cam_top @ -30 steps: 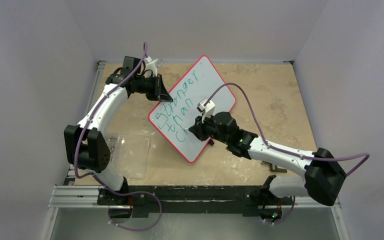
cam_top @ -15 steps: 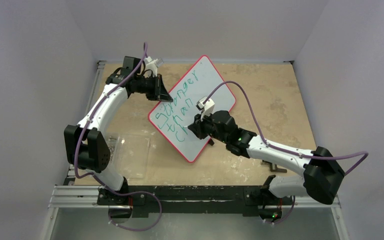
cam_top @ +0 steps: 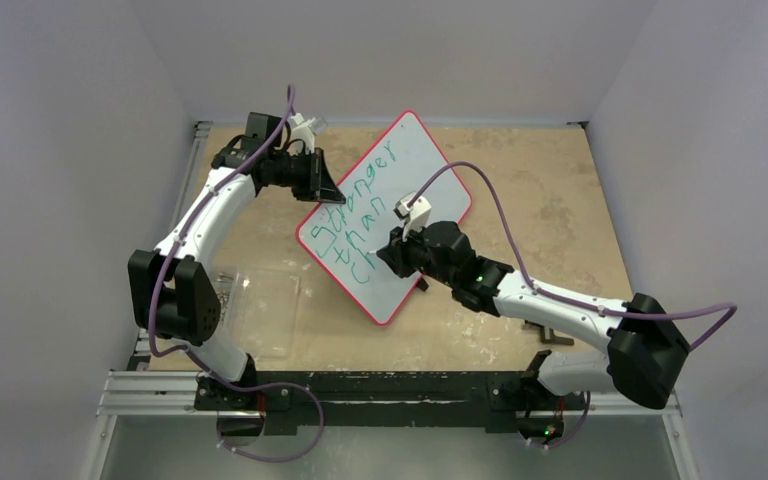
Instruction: Write a sentence on the whiteboard
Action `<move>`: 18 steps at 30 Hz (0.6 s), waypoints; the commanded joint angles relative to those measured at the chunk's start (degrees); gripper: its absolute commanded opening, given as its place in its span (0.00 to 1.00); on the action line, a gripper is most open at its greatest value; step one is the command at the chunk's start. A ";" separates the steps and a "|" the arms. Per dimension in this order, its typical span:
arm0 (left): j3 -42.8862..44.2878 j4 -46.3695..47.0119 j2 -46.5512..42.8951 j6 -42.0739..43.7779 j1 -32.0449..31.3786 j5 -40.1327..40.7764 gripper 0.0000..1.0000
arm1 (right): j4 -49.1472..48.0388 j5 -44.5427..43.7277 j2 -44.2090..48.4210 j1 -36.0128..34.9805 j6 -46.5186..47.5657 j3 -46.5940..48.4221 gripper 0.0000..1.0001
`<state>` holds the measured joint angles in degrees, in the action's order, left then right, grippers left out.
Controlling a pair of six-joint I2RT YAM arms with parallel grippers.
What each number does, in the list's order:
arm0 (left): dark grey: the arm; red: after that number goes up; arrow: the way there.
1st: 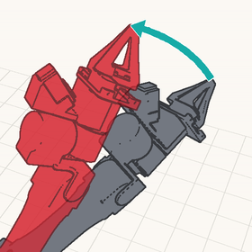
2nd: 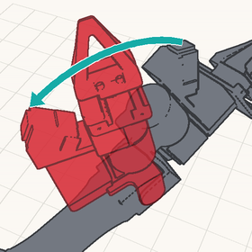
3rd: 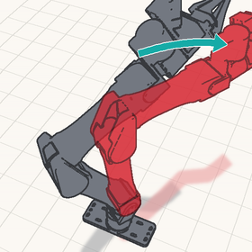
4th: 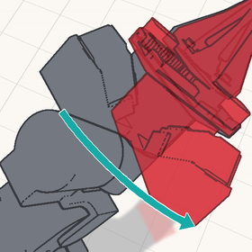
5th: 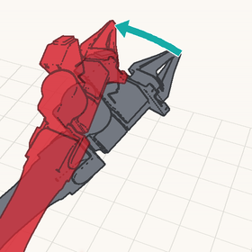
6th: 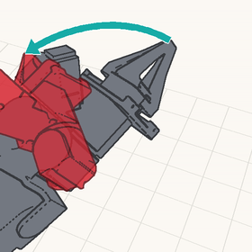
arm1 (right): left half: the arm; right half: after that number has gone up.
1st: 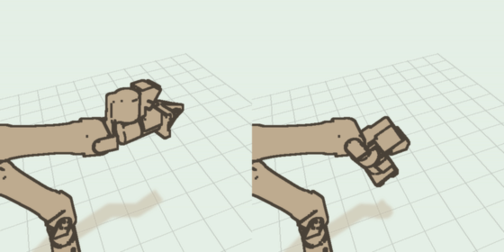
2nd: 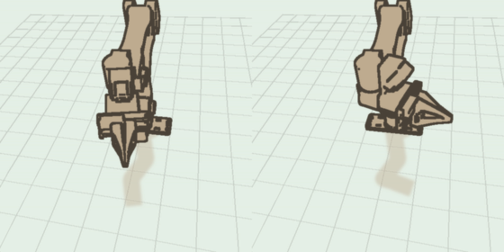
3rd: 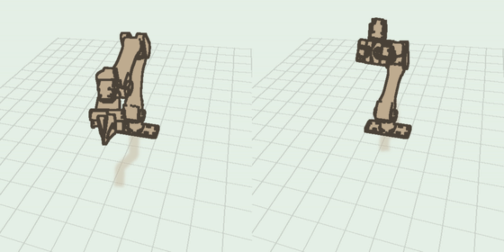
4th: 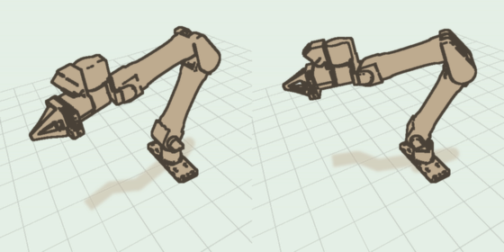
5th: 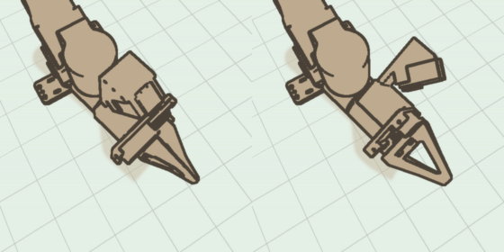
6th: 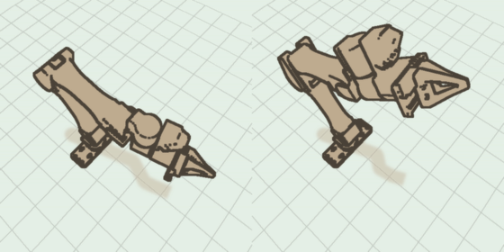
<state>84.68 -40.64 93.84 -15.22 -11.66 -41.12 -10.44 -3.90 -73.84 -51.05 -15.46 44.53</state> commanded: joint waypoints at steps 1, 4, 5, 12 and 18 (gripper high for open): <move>1.14 1.19 -1.64 0.94 1.47 7.79 0.00 | 1.34 -1.84 1.19 0.09 -0.87 -1.72 0.00; 1.07 1.18 -1.63 0.92 1.47 7.76 0.00 | 1.59 -1.90 2.11 0.06 -1.18 -2.68 0.00; 1.13 1.18 -1.64 0.90 1.47 7.74 0.00 | 1.67 -1.90 2.40 0.06 -1.23 -2.96 0.00; 1.09 1.18 -1.59 0.90 1.47 7.75 0.00 | 2.34 -1.94 4.07 0.01 -1.84 -4.59 0.00; 1.10 1.18 -1.55 0.90 1.47 7.85 0.00 | 2.76 -2.06 4.95 0.05 -2.04 -4.83 0.00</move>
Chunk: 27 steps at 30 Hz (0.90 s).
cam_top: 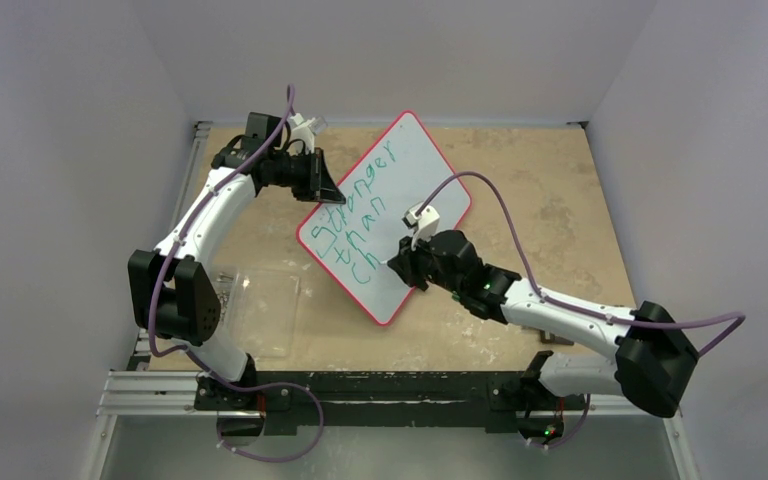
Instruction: Write a sentence on the whiteboard
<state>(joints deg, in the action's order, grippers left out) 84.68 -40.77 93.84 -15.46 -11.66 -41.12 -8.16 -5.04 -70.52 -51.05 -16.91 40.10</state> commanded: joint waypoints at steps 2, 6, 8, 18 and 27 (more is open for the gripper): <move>1.09 1.31 -1.55 1.14 1.47 7.87 0.00 | 0.88 -1.05 2.03 0.01 -0.52 -0.01 0.00; 1.06 1.31 -1.56 1.14 1.47 7.87 0.00 | 1.61 -1.24 3.09 0.00 -0.34 1.28 0.00; 1.06 1.36 -1.64 1.14 1.47 7.88 0.00 | 1.81 -1.41 3.68 0.04 -0.19 1.98 0.00; 1.05 1.35 -1.54 1.14 1.47 7.86 0.00 | 1.60 -5.56 0.90 0.60 0.13 6.92 0.00; 1.10 1.26 -1.64 1.14 1.47 7.96 0.00 | 0.64 -5.27 -2.87 2.58 -0.29 9.10 0.00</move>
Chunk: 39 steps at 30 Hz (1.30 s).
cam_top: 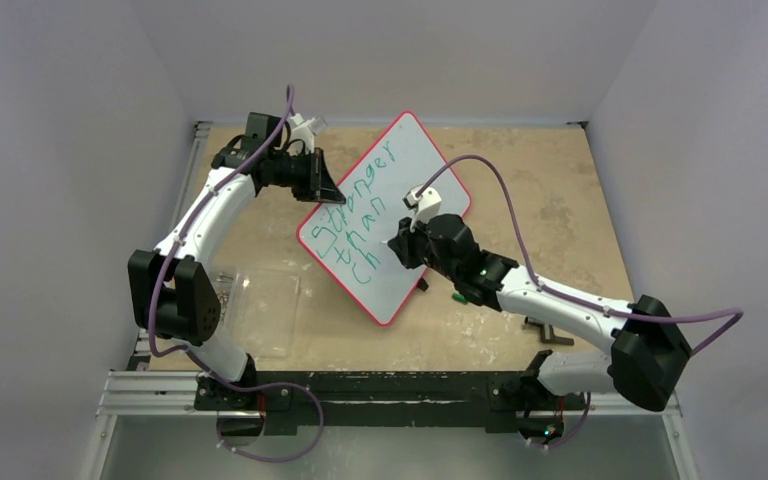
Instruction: Write a sentence on the whiteboard
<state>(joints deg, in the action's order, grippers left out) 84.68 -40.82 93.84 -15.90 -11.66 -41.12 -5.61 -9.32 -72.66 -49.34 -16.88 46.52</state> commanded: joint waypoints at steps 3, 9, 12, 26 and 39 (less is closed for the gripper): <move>1.08 1.33 -1.64 1.59 1.47 7.85 0.00 | -2.36 -0.45 -1.36 1.17 -0.48 2.65 0.00; 1.18 1.27 -1.60 1.57 1.47 7.76 0.00 | -3.63 2.49 -1.95 1.16 -0.44 2.00 0.00; 1.18 1.27 -1.63 1.57 1.47 7.73 0.00 | -4.21 4.61 -1.82 1.19 -0.17 1.61 0.00; 1.18 1.31 -1.65 1.58 1.47 7.85 0.00 | -3.67 7.69 -1.73 1.14 1.64 -1.83 0.00; 1.09 1.27 -1.73 1.57 1.47 8.00 0.00 | -1.63 3.79 0.22 1.24 -1.22 -4.51 0.00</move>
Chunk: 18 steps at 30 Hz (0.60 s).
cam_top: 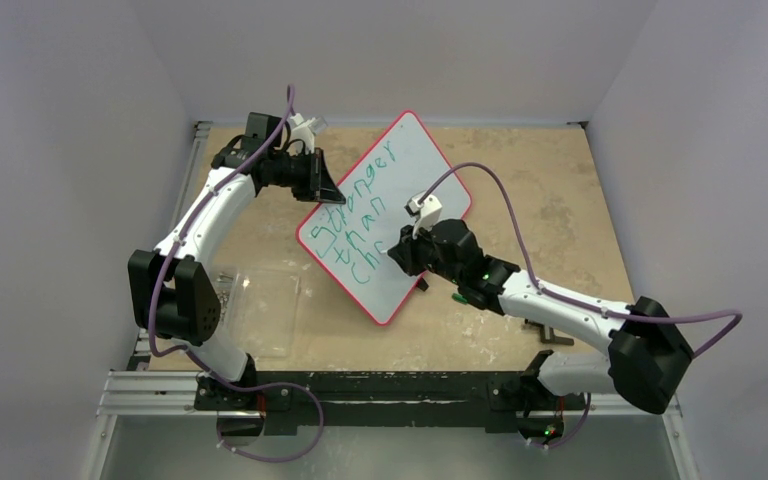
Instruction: Write a sentence on the whiteboard
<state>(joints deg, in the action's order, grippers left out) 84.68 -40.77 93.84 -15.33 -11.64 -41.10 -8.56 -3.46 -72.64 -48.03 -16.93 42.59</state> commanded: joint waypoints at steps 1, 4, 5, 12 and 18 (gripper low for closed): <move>1.10 1.22 -1.73 1.01 1.44 8.05 0.00 | 1.46 -2.52 -0.12 -0.09 -1.21 -0.16 0.00; 1.10 1.25 -1.73 1.01 1.44 8.02 0.00 | 2.14 -4.12 -1.46 -0.09 -1.13 1.99 0.00; 1.10 1.26 -1.73 1.05 1.44 8.04 0.00 | 2.40 -4.79 -1.91 -0.05 -1.03 2.69 0.00; 1.09 1.33 -1.85 0.92 1.44 7.81 0.00 | 3.35 -6.13 -4.27 -0.05 0.47 7.41 0.00; 1.05 1.45 -1.80 0.83 1.44 7.67 0.00 | 2.73 -5.19 -5.21 -0.06 0.31 8.22 0.00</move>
<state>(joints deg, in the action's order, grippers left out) 84.68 -40.05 93.80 -14.98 -10.94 -40.69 -5.08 -8.08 -77.01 -48.03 -16.95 48.53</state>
